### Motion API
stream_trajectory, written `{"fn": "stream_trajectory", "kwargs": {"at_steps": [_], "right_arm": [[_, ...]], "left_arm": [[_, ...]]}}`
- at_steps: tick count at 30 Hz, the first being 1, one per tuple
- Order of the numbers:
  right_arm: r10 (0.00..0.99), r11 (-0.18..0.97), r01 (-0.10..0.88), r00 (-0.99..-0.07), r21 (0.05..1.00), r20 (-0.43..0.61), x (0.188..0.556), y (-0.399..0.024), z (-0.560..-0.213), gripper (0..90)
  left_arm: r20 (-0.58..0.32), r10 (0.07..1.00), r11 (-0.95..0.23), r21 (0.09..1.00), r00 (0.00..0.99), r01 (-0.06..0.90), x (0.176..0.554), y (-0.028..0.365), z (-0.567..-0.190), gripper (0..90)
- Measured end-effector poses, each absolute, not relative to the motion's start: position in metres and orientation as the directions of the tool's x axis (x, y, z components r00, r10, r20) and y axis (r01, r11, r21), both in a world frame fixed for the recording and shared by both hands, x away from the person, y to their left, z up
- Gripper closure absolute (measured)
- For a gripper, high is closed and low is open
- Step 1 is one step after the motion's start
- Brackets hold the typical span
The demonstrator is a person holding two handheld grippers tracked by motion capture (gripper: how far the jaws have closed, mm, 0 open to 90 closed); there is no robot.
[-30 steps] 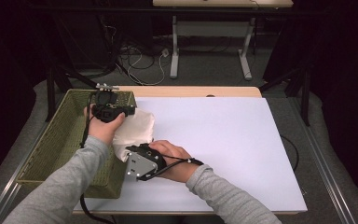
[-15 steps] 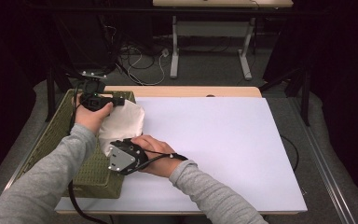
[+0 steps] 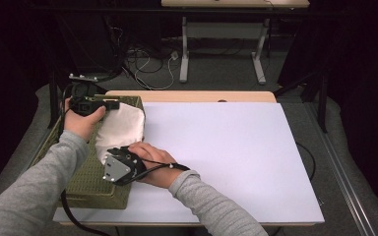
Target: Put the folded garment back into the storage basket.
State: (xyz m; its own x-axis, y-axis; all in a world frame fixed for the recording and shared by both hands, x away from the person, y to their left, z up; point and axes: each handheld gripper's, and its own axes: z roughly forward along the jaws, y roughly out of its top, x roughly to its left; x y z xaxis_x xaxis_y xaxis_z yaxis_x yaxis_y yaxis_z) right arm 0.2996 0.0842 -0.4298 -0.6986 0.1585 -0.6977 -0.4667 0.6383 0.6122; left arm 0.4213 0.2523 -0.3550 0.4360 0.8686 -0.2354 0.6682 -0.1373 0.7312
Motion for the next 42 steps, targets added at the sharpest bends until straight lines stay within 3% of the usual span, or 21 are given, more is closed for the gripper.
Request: {"fn": "stream_trajectory", "kwargs": {"at_steps": [28,42], "right_arm": [[0.105,0.591,-0.526,-0.701,0.611,-0.705,0.296,0.124,-0.415,84.4],[0.094,0.612,-0.490,-0.734,0.620,-0.672,0.305,0.136,-0.435,84.4]], "left_arm": [[-0.209,0.909,-0.093,0.742,0.361,0.664,0.412,0.292,-0.339,85.9],[-0.224,0.915,-0.080,0.714,0.335,0.696,0.424,0.299,-0.362,85.9]]}}
